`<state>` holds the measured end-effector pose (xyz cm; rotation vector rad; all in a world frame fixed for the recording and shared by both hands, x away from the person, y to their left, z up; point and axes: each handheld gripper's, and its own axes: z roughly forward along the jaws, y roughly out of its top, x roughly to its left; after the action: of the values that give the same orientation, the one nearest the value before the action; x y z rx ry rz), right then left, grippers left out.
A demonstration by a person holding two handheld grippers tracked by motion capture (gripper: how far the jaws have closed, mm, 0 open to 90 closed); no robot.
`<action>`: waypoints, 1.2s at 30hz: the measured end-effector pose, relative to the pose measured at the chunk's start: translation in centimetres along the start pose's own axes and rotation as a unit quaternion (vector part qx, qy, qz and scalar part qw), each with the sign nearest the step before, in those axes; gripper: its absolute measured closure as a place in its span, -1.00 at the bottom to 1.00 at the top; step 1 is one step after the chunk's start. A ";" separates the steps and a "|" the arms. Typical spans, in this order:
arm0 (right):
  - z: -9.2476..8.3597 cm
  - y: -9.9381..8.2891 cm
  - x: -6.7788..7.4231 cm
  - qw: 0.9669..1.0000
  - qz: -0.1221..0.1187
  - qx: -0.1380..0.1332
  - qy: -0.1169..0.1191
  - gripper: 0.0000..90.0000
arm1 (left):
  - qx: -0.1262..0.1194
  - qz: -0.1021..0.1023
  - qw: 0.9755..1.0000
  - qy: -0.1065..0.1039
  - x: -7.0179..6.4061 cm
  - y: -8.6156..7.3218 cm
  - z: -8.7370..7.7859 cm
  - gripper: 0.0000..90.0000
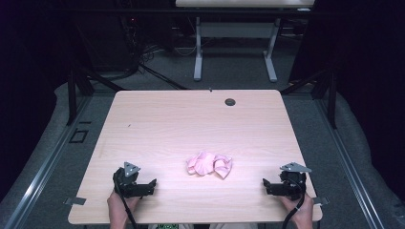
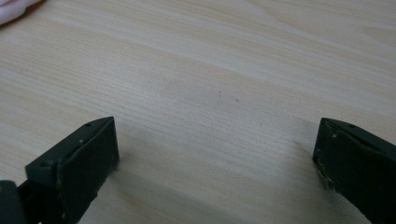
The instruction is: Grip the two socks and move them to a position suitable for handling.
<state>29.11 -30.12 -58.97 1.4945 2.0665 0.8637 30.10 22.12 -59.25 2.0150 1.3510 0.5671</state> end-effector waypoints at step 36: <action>-1.4 4.9 2.2 0.995 -0.031 0.079 0.045 -0.99 | 0.000 -0.004 1.000 0.002 0.0 0.0 0.0 -1.00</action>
<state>30.80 -27.31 -54.51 1.4866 2.2820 0.7730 30.14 22.07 -59.25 2.0092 1.3602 0.5683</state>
